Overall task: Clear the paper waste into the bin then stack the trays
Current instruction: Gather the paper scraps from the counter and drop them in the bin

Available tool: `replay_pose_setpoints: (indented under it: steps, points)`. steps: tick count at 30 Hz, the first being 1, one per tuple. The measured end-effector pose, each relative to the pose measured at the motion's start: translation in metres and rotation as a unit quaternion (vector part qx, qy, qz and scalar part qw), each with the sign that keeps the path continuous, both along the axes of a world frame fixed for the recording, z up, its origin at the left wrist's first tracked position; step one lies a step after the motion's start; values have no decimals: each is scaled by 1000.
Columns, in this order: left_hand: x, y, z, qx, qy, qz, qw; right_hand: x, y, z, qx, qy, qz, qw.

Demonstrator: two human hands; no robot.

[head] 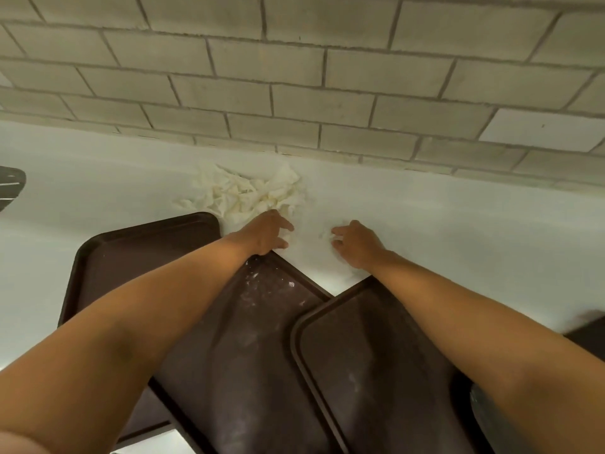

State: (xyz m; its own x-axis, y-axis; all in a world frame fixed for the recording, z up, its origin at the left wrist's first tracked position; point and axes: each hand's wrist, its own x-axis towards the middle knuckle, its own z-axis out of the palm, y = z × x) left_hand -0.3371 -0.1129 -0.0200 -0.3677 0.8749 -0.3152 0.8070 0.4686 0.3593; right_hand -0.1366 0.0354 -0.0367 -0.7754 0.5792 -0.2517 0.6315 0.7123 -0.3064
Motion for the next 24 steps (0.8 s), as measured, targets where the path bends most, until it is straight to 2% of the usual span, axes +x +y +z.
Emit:
replay_pose_setpoints:
  steps: [10,16,21,24]
  points:
    - [15,9,12,95,-18,-7,995,17,-14,10,42,19,18,999]
    - [24,23,42,189,-52,-5,981,42,-2,17,-16,18,-22,999]
    - [28,28,72,229,-68,-2,971,55,4,42,-36,108,-66,991]
    - [28,26,84,249,-85,11,965,55,1,62,-63,149,-58,985]
